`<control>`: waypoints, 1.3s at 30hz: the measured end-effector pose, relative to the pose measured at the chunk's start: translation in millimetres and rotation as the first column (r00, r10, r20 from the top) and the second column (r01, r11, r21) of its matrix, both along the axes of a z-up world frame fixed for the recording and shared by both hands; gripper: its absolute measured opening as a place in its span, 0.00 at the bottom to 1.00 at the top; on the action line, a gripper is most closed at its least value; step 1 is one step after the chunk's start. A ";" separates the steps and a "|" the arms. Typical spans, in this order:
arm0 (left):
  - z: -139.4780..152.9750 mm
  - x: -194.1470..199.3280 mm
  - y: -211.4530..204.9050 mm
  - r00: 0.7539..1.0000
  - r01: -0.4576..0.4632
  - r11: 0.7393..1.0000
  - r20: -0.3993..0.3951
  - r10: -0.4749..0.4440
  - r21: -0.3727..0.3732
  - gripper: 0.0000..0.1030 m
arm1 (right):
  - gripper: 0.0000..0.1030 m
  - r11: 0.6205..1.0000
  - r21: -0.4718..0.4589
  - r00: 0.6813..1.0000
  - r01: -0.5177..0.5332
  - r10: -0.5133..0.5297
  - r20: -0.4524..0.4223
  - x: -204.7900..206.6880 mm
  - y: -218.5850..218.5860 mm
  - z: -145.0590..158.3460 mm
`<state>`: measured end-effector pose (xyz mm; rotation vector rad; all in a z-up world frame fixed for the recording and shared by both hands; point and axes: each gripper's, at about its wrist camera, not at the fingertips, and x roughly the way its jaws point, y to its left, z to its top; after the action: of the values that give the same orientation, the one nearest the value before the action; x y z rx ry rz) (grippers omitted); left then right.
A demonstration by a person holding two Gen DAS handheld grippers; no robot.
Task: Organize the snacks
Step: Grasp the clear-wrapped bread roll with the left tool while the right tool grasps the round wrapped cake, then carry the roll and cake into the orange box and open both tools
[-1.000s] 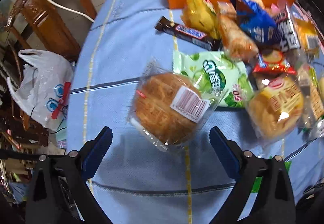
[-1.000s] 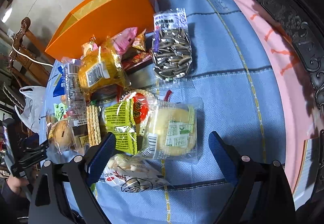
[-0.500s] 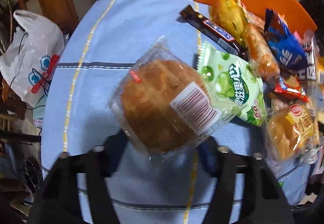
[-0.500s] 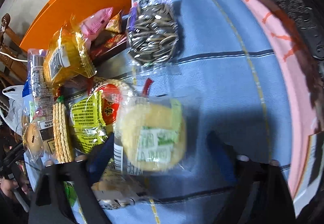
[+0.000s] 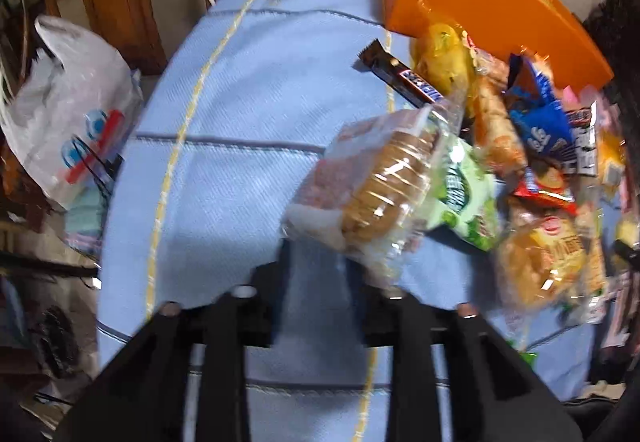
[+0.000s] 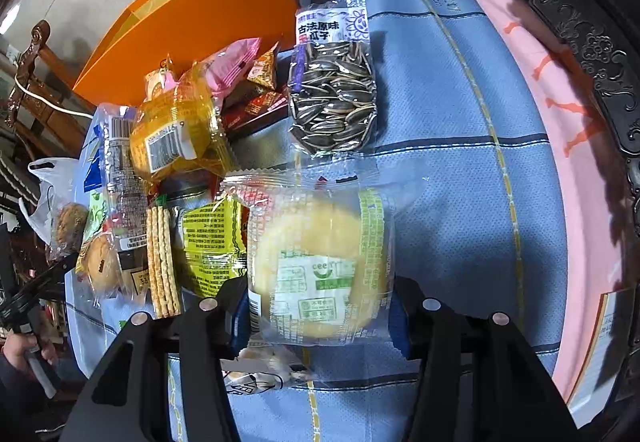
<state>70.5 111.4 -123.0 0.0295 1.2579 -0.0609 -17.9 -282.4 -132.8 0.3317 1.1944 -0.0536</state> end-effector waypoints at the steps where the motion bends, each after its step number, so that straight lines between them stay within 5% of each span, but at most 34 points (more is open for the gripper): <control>1: 0.8 1.6 -1.0 1.000 -0.006 1.000 0.017 0.005 0.025 0.54 | 0.53 1.000 0.001 1.000 -0.004 0.004 0.002 0.6 2.3 -0.5; 4: 5.6 7.2 -2.3 0.998 0.000 0.996 0.065 -0.006 0.094 0.69 | 0.53 1.000 0.000 1.000 -0.031 0.031 -0.001 4.0 6.1 -2.5; 11: 13.5 35.1 -31.6 0.984 0.073 0.974 0.145 -0.106 0.215 0.76 | 0.53 0.999 0.002 0.999 -0.038 0.038 -0.018 5.1 10.7 -9.3; 12: 12.4 39.2 -33.6 0.983 0.092 0.976 0.138 -0.120 0.197 0.73 | 0.53 0.999 0.002 0.999 -0.035 0.035 -0.017 4.6 9.5 -8.8; 14: 10.4 41.5 -31.2 0.989 0.102 0.991 0.100 -0.111 0.086 0.28 | 0.53 1.000 0.004 0.999 -0.031 0.031 -0.014 3.2 7.8 -7.8; 18: 11.5 40.8 -23.6 0.995 0.069 0.996 0.069 -0.072 0.048 0.27 | 0.53 1.000 0.017 1.000 -0.016 0.016 -0.008 4.7 5.1 -7.7; 21: 19.2 36.9 -11.0 0.999 0.018 0.998 0.038 -0.016 -0.052 0.27 | 0.53 0.999 0.021 0.999 -0.027 0.027 0.018 5.3 4.2 1.6; 28: 91.0 42.6 -31.8 0.984 0.048 0.981 0.180 -0.014 -0.186 0.27 | 0.53 0.996 0.047 0.980 -0.071 0.061 0.188 34.3 11.7 57.8; 35: 142.4 114.0 -102.0 0.961 0.124 0.958 0.270 -0.052 -0.257 0.27 | 0.53 0.997 0.049 0.929 -0.057 0.035 0.369 106.2 14.9 118.5; 39: 141.9 170.9 -139.8 0.968 0.111 0.959 0.245 -0.046 -0.261 0.27 | 0.53 0.999 0.032 0.916 0.009 -0.021 0.400 159.0 10.2 127.1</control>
<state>241.4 -28.4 18.9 -0.1486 0.9998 -0.2926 141.1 -272.2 -5.7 0.3580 0.7854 0.0184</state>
